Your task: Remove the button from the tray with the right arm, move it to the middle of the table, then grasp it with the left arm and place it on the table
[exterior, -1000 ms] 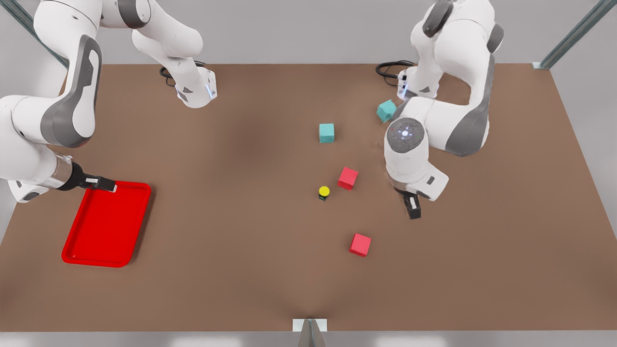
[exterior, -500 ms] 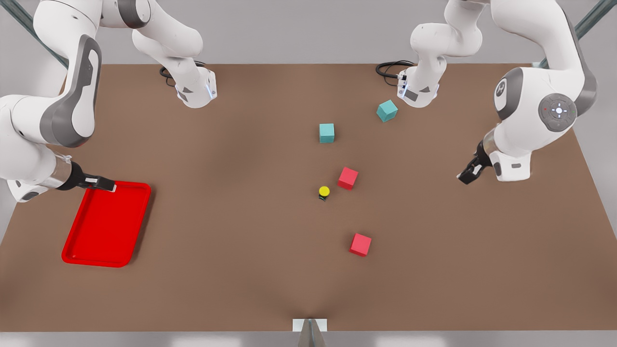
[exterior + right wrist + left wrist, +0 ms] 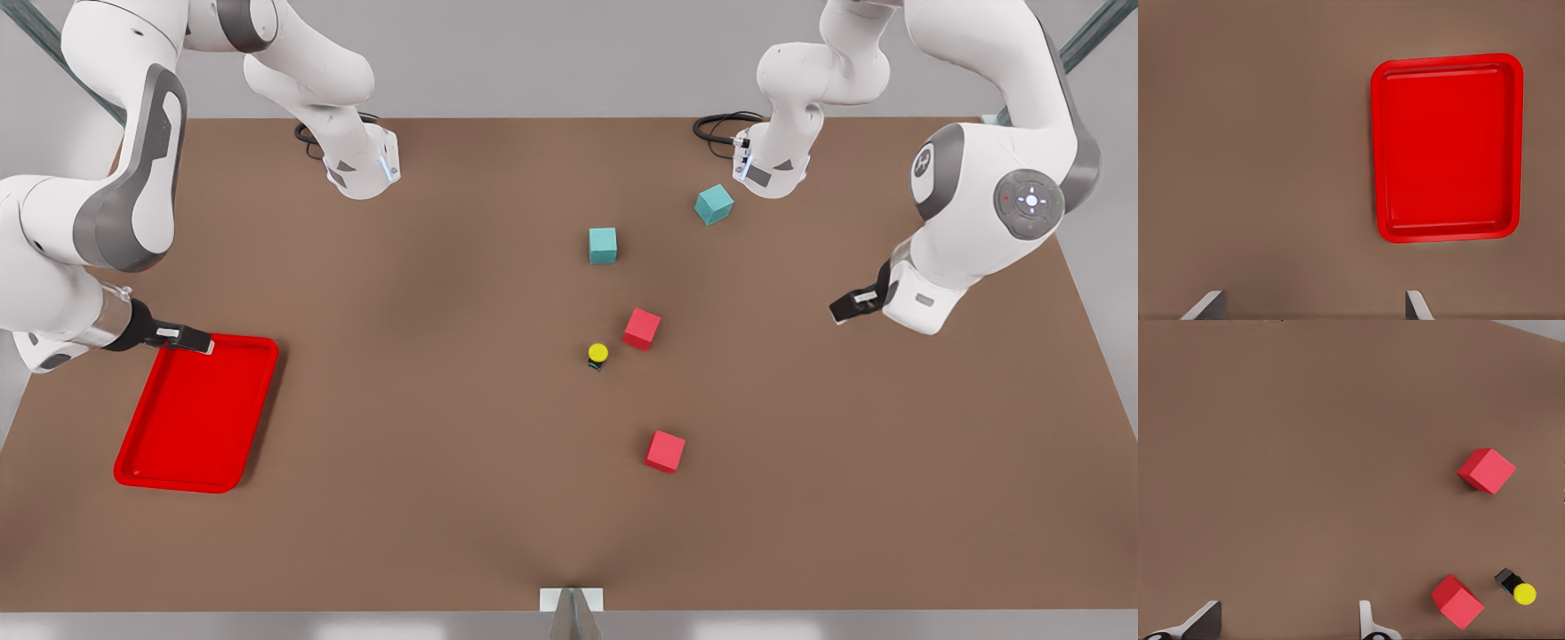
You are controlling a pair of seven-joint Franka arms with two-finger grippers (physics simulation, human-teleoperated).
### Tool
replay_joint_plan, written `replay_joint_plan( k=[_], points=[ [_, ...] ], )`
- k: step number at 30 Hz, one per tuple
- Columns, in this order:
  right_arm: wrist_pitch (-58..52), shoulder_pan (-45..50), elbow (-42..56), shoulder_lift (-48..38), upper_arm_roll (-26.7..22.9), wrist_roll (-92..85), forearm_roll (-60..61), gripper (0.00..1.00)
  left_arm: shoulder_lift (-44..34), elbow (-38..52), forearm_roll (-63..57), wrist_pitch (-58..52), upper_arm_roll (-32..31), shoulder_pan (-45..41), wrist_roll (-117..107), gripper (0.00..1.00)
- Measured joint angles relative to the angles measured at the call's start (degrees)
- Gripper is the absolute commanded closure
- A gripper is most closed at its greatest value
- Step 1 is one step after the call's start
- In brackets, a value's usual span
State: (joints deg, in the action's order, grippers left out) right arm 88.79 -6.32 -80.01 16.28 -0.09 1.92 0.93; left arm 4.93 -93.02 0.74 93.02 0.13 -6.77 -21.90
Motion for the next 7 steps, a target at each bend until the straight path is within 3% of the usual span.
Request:
replay_joint_plan(
  k=[7],
  points=[
    [0.0,-0.01,0.0,-0.02,0.0,0.01,0.0,0.0,-0.04,0.0,-0.03,-0.1,-0.34,-0.24,7.4,0.0]
  ],
)
